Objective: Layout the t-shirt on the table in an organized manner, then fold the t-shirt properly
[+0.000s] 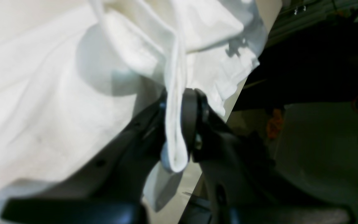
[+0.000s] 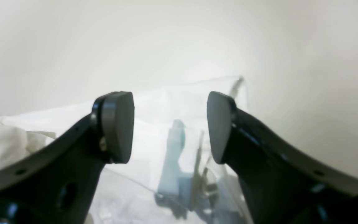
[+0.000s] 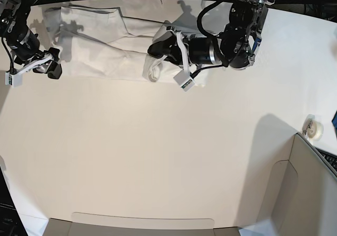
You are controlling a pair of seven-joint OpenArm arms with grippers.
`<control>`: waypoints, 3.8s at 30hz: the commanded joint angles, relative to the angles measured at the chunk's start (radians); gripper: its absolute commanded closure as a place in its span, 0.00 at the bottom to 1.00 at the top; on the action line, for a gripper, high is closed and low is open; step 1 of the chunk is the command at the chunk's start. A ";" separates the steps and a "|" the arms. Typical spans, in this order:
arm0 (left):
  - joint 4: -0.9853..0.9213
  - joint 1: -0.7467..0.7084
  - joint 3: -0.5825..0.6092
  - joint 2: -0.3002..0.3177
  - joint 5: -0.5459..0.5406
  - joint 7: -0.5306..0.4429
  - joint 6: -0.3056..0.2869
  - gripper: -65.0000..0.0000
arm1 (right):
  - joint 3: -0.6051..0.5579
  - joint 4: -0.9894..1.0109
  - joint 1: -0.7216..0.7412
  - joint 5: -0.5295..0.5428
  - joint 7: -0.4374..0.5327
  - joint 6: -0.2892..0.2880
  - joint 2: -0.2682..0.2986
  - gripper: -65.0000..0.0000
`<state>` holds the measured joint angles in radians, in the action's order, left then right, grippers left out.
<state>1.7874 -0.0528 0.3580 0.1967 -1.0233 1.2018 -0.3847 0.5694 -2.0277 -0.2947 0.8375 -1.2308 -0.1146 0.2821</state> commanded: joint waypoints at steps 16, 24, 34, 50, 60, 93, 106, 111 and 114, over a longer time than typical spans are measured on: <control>0.021 0.017 -0.112 -0.039 -0.305 0.042 -0.007 0.52 | 0.008 -0.015 0.012 0.012 0.018 -0.003 0.012 0.44; 0.021 0.017 -0.233 0.099 -0.331 0.037 -0.007 0.58 | 0.160 0.029 0.009 0.013 -0.077 -0.337 0.036 0.44; 0.021 0.009 -0.233 0.146 -0.328 0.031 -0.006 0.58 | 0.246 0.152 -0.050 0.026 -0.125 -0.583 0.041 0.43; 0.019 -0.014 -0.224 0.125 -0.203 0.033 -0.004 0.58 | 0.252 0.236 -0.125 0.223 -0.125 -0.583 0.009 0.44; 0.019 -0.028 -0.224 0.123 -0.177 0.031 -0.004 0.58 | 0.254 0.233 -0.146 0.230 -0.123 -0.583 -0.002 0.14; 0.019 -0.028 -0.224 0.125 -0.177 0.039 -0.004 0.58 | 0.065 0.459 -0.084 0.245 -0.126 -0.583 -0.030 0.00; 0.019 -0.028 -0.227 0.129 -0.177 0.040 -0.004 0.63 | 0.033 0.460 -0.076 0.250 -0.125 -0.583 -0.033 0.13; 0.019 -0.029 -0.231 0.154 -0.177 0.040 -0.004 0.74 | 0.036 0.460 -0.065 0.245 -0.125 -0.583 -0.059 0.65; 0.021 -0.035 -0.233 0.180 -0.177 0.036 -0.004 0.82 | 0.037 0.460 -0.057 0.243 -0.125 -0.583 -0.057 0.92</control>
<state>1.7893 -0.0944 0.1326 0.3710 -1.1801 1.2522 -0.3851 0.6071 -1.5635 -0.3477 1.1233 -1.3163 -0.7036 0.2131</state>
